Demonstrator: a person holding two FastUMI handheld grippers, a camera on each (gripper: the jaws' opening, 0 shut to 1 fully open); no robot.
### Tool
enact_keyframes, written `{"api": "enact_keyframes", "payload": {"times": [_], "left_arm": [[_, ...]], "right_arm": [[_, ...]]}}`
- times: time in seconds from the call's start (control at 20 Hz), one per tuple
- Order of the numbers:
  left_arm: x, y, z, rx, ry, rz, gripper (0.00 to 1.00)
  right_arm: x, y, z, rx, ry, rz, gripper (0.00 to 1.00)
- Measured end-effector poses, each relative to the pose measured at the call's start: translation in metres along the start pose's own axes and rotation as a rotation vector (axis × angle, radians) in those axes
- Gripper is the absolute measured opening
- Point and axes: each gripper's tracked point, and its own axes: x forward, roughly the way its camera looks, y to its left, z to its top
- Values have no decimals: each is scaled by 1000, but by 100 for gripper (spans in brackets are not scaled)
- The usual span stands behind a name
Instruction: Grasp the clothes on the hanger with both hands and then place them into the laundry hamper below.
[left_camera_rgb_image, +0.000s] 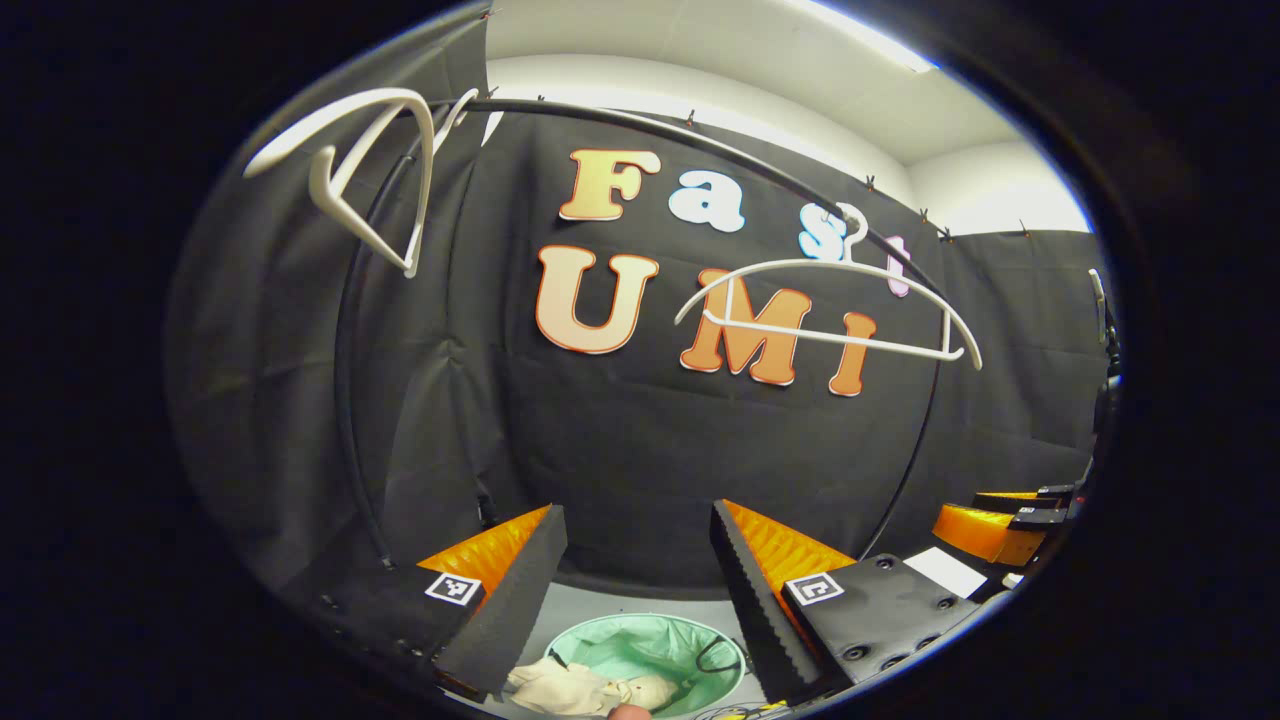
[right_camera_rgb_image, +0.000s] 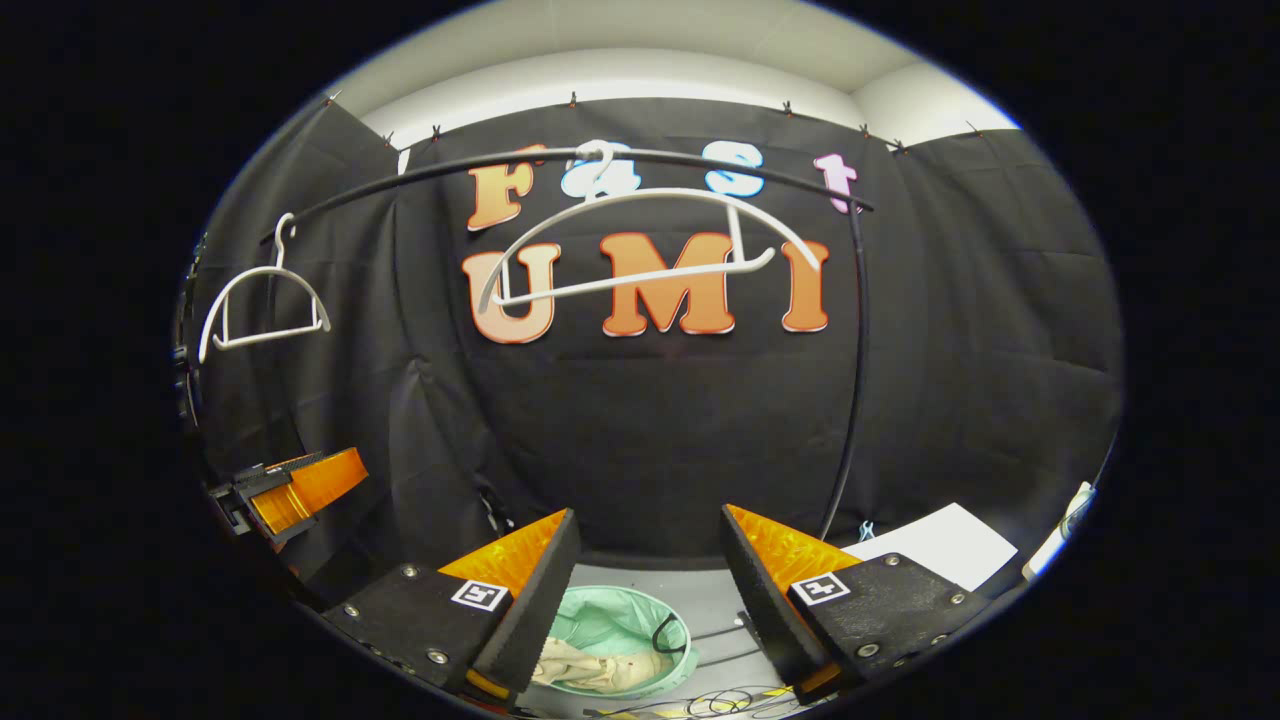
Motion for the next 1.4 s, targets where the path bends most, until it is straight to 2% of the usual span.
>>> {"api": "enact_keyframes", "payload": {"times": [0.05, 0.1, 0.15, 0.2, 0.25, 0.35, 0.45, 0.6, 0.65, 0.75, 0.9, 1.4], "left_arm": [[-1, -4, 6, -6, -13, -13, 91], [-1, -7, 13, -5, -30, -24, 95], [-3, -10, 20, 0, -47, -30, 90], [-4, -11, 26, 10, -62, -31, 95], [-5, -12, 31, 22, -77, -32, 100], [-8, -15, 37, 42, -108, -26, 100], [-9, -16, 47, 51, -139, -18, 89], [-13, -13, 62, 38, -215, -8, 100], [-14, -16, 65, 38, -228, -11, 90], [-12, -15, 68, 54, -243, -4, 95], [-9, -9, 69, 79, -252, 26, 95], [-9, -6, 65, 70, -259, 38, 95]], "right_arm": [[-3, -7, 6, 5, -19, -17, 88], [-6, -17, 13, 8, -43, -38, 88], [-11, -26, 18, 12, -72, -55, 88], [-15, -32, 25, 19, -102, -69, 84], [-19, -36, 34, 26, -136, -75, 88], [-24, -42, 51, 46, -202, -73, 88], [-29, -46, 61, 66, -247, -66, 88], [-39, -54, 71, 69, -290, -71, 88], [-40, -55, 72, 65, -298, -69, 87], [-41, -53, 73, 56, -307, -59, 88], [-37, -56, 70, 51, -305, -65, 87], [-28, -52, 64, 55, -299, -39, 88]]}}
